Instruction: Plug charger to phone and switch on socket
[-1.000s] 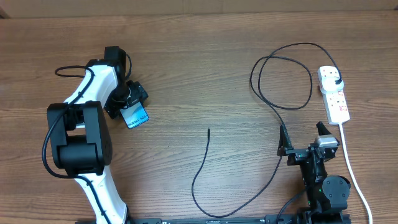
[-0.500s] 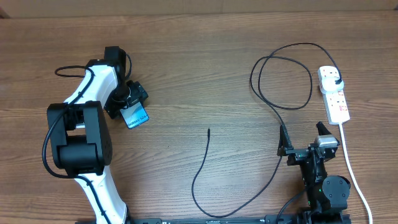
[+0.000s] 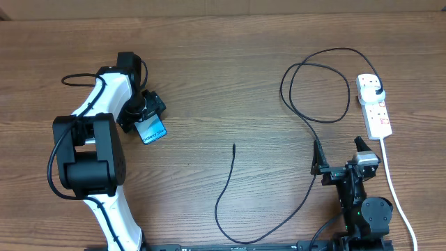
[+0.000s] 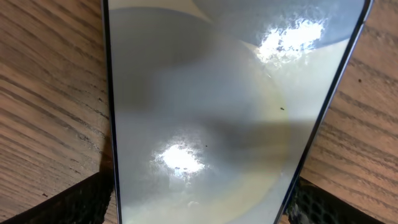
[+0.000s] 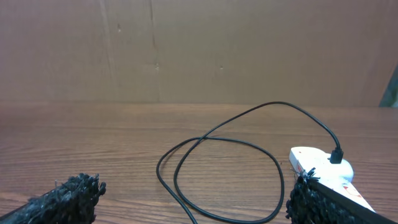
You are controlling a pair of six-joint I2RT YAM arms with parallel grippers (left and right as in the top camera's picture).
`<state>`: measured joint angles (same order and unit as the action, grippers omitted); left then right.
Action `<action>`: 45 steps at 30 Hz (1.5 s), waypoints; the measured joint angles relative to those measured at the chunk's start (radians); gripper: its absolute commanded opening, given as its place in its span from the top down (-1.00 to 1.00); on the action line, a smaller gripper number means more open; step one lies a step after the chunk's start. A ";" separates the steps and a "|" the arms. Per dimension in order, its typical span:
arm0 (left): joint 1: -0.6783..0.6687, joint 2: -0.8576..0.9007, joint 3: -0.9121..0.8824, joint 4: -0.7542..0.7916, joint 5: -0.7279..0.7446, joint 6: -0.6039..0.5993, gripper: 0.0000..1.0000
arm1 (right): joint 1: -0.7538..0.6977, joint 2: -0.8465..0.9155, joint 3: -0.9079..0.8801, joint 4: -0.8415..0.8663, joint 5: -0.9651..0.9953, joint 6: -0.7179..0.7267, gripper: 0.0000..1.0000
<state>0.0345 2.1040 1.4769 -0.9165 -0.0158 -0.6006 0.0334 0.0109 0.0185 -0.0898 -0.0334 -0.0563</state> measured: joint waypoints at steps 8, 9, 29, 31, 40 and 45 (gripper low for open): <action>0.000 0.000 0.000 0.000 0.000 0.000 -0.76 | 0.000 0.000 0.000 0.000 0.000 0.000 -1.00; 0.000 0.000 0.000 0.001 0.000 0.000 -0.75 | 0.000 0.000 0.000 0.000 0.000 0.000 -1.00; 0.000 0.000 0.000 0.002 -0.002 0.000 -0.72 | 0.000 0.000 0.000 0.000 0.000 0.000 -1.00; 0.000 0.000 0.000 0.002 -0.002 0.000 -0.72 | 0.000 0.000 0.000 0.000 0.000 0.000 -0.99; 0.000 0.000 0.000 0.004 -0.003 0.000 -0.68 | 0.000 0.000 0.000 0.000 0.000 0.000 -1.00; 0.000 0.000 0.000 0.004 -0.003 0.000 -0.65 | 0.000 0.000 0.000 0.000 0.000 0.000 -1.00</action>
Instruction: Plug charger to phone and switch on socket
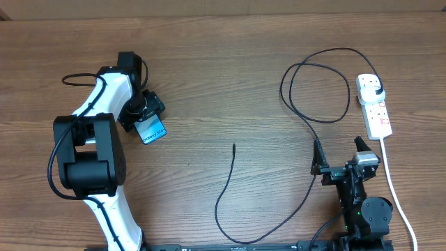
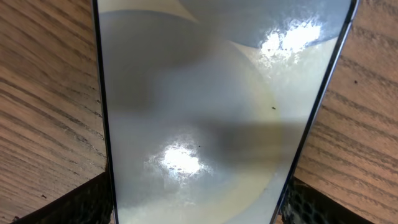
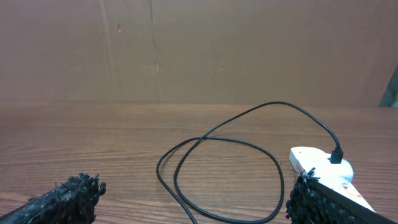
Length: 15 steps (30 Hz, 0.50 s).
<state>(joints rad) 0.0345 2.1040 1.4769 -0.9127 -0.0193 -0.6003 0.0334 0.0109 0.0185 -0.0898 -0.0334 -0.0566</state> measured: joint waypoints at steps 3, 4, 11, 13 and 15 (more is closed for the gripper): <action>0.000 0.000 0.000 0.000 0.000 0.000 -0.64 | 0.000 0.000 0.000 0.000 0.000 0.000 -1.00; 0.000 0.000 0.000 0.000 0.000 0.000 -0.63 | 0.000 0.000 0.000 0.000 0.000 0.000 -1.00; 0.000 0.000 0.000 0.000 -0.002 0.000 -0.58 | 0.000 0.000 0.000 0.000 0.000 0.000 -1.00; 0.000 0.000 0.000 0.000 -0.002 0.000 -0.58 | 0.000 0.000 0.000 0.000 0.000 0.000 -1.00; 0.000 0.000 0.000 0.000 -0.002 0.000 -0.57 | 0.000 0.000 0.000 0.000 0.000 0.000 -1.00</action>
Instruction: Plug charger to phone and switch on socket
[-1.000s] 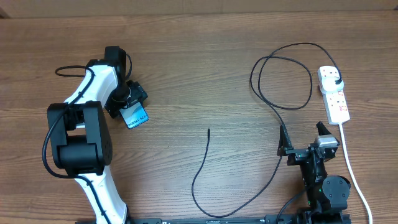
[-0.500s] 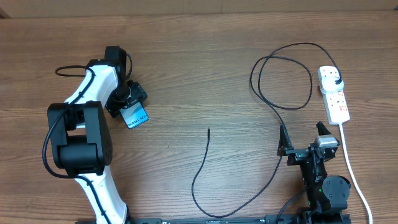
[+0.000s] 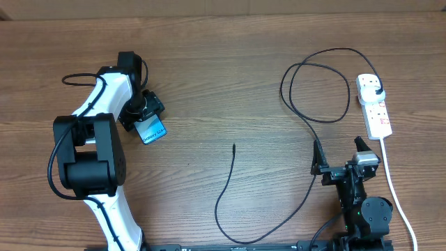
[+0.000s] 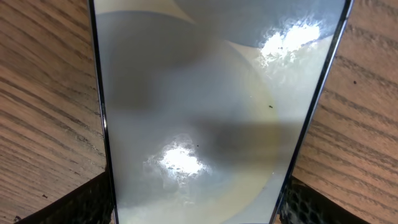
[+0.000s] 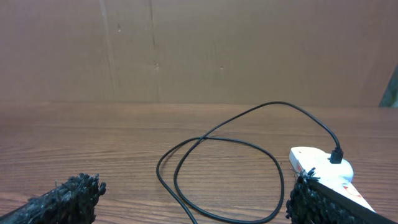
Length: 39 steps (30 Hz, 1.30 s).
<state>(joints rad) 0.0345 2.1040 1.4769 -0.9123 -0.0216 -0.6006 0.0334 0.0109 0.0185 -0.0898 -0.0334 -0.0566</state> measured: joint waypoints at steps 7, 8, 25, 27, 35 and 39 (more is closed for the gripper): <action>0.000 0.000 0.000 0.000 -0.001 0.000 -0.57 | 0.000 0.000 0.000 0.000 0.000 0.000 -1.00; 0.000 0.000 0.000 0.000 -0.001 0.000 -0.54 | 0.000 0.000 0.000 0.000 0.000 0.000 -1.00; 0.000 0.000 0.000 0.000 -0.002 0.000 0.00 | 0.000 0.000 0.000 0.000 0.000 0.000 -1.00; 0.000 0.000 0.000 0.000 -0.002 0.000 0.12 | 0.000 0.000 0.000 0.000 0.000 0.000 -1.00; 0.000 0.000 0.000 0.000 -0.002 0.000 0.70 | 0.000 0.000 0.000 0.000 0.000 0.000 -0.99; 0.000 0.000 0.000 0.000 -0.002 0.000 0.90 | 0.000 0.000 0.000 0.000 0.000 0.000 -1.00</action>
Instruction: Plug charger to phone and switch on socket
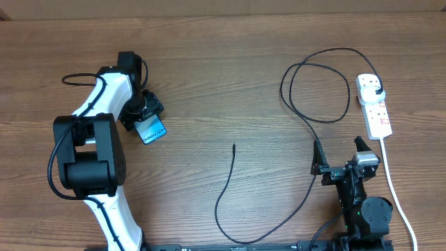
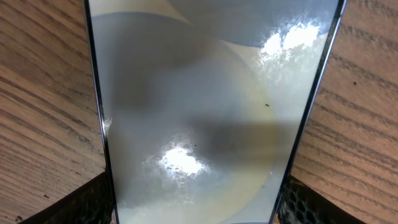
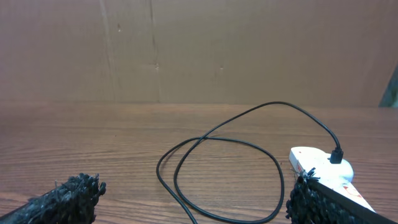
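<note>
The phone [image 1: 151,130] lies tilted at the left of the table, its blue face up. In the left wrist view the phone's glossy screen [image 2: 199,112] fills the frame. My left gripper [image 1: 145,123] is shut on it, with a black finger [image 2: 74,202] against each long edge. The black charger cable [image 1: 230,188] runs across the table, and its free end [image 1: 233,146] lies bare at the middle. Its other end is plugged into the white power strip [image 1: 374,106]. My right gripper [image 1: 339,155] is open near the front right, holding nothing.
The cable forms a wide loop [image 3: 217,140] left of the power strip [image 3: 323,167]. The strip's white lead [image 1: 394,185] runs to the front edge beside the right arm. A brown wall stands behind the table.
The phone sits slightly further left between the left fingers in the wrist view. The overhead view shows almost no shift. The right arm and the cable are unchanged.
At every earlier moment my left gripper stood around the phone at the left, and the right gripper rested open at the front right. The phone has crept a little leftward in the wrist view. The cable and power strip stayed where they were.
</note>
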You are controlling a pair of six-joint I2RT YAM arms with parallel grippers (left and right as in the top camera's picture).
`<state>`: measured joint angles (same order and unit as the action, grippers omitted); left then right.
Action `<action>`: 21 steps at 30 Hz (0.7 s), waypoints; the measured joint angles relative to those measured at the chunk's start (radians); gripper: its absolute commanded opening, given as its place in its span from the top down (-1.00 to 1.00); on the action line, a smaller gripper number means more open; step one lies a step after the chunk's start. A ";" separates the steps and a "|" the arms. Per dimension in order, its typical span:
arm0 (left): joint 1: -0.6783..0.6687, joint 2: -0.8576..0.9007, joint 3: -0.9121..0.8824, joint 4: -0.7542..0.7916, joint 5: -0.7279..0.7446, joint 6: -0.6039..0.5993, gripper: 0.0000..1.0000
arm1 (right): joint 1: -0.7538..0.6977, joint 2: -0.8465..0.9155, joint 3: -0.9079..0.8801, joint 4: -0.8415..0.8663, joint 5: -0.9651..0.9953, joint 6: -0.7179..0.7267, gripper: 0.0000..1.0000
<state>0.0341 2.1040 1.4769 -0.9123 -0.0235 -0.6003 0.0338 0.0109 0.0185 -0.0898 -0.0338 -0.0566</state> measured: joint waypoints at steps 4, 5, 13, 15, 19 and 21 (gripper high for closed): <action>0.000 0.000 0.000 0.000 0.000 0.000 0.91 | 0.000 0.000 0.000 -0.001 0.000 0.000 -1.00; 0.000 0.000 0.000 0.000 0.000 0.000 0.92 | 0.000 0.000 0.000 0.000 0.000 0.000 -1.00; 0.000 0.000 0.000 0.000 -0.001 0.000 0.92 | 0.000 0.000 0.000 0.000 0.000 0.000 -1.00; 0.000 0.000 0.003 -0.007 -0.001 0.000 0.91 | 0.000 0.000 0.000 0.000 0.000 0.000 -1.00; 0.000 0.008 0.033 -0.080 -0.012 0.000 0.92 | 0.000 0.000 0.000 0.000 0.000 0.000 -1.00; 0.000 0.014 0.063 -0.115 -0.015 0.000 0.92 | 0.000 0.000 0.000 0.000 0.000 0.000 -0.99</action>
<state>0.0345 2.1185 1.5398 -1.0275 -0.0387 -0.6006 0.0334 0.0109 0.0185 -0.0895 -0.0334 -0.0566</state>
